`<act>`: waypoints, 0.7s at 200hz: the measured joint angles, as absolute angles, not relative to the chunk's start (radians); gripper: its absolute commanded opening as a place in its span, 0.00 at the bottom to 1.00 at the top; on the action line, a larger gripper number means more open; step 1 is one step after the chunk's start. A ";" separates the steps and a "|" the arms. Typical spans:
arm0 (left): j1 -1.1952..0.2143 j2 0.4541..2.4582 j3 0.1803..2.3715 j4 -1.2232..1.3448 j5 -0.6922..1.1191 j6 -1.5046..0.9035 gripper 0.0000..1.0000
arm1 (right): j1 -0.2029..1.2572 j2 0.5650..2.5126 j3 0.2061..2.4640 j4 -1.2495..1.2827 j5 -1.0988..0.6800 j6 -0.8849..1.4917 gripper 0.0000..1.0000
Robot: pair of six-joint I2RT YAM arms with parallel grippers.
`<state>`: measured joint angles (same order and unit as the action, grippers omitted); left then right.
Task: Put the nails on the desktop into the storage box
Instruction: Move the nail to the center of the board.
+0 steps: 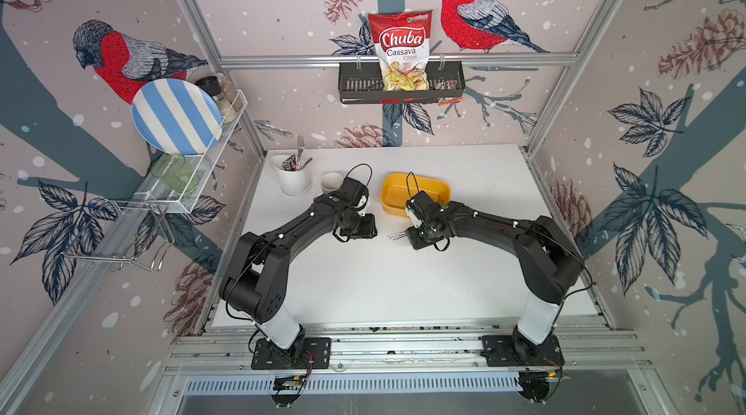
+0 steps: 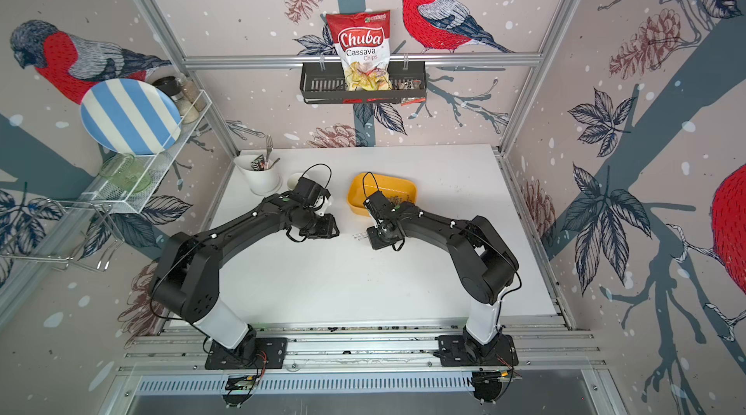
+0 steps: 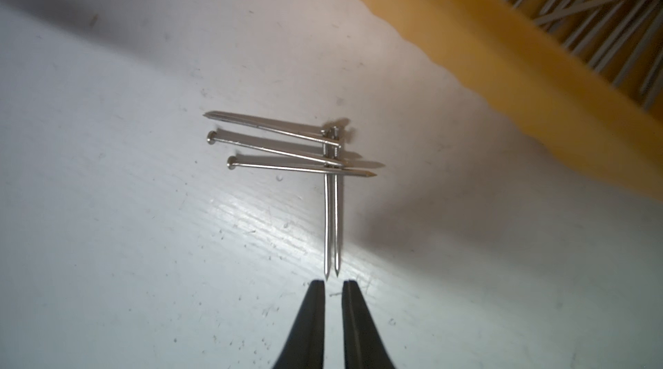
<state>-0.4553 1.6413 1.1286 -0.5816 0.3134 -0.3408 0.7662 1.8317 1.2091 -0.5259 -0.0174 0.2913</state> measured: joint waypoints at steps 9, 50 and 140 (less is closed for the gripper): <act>-0.455 1.643 1.129 -0.582 0.313 -0.340 0.43 | 0.766 1.840 1.216 -0.527 -0.010 0.291 0.16; -0.455 1.650 1.124 -0.585 0.311 -0.340 0.43 | 0.767 1.875 1.233 -0.526 -0.009 0.290 0.18; -0.453 1.665 1.125 -0.591 0.287 -0.326 0.43 | 0.761 1.954 1.287 -0.525 -0.012 0.283 0.19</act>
